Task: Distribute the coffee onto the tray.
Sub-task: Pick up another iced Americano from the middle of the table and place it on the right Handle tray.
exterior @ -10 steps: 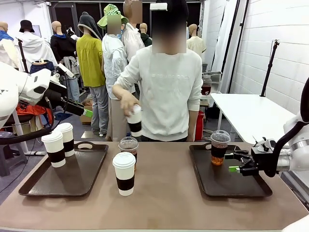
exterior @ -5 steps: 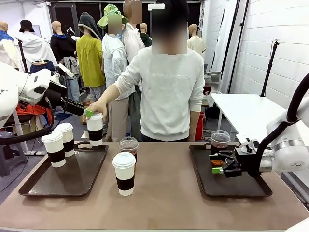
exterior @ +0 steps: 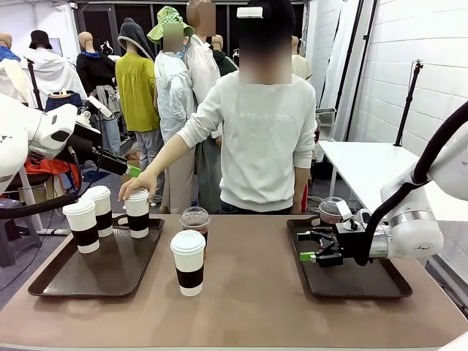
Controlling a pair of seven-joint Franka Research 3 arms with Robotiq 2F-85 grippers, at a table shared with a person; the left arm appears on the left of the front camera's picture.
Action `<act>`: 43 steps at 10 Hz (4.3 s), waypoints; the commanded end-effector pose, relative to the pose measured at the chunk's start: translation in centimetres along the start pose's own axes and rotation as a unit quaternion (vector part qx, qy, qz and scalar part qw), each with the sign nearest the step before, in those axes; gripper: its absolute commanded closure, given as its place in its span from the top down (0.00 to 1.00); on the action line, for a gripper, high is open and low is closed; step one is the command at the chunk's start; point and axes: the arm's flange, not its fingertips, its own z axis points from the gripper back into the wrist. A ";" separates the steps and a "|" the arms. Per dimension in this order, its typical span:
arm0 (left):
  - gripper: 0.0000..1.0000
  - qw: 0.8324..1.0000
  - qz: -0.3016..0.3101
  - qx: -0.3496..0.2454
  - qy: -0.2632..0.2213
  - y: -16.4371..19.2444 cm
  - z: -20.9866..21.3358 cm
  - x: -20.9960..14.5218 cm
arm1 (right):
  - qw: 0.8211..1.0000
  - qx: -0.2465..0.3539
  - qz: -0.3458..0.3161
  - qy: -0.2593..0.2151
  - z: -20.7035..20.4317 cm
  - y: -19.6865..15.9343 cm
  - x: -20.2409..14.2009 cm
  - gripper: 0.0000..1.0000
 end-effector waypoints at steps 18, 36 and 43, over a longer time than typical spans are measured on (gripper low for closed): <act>1.00 1.000 0.000 -0.006 -0.005 0.2 -0.1 -0.2 | 0.998 -0.066 -0.018 -0.017 -7.9 0.4 0.4 1.00; 1.00 1.000 0.000 -0.006 -0.005 0.2 -0.1 -0.2 | 1.000 -0.003 -0.023 0.002 -9.7 -1.0 2.6 1.00; 1.00 1.000 0.000 -0.006 -0.005 0.2 -0.1 -0.2 | 1.000 -0.008 -0.030 0.002 -9.7 -0.6 2.3 1.00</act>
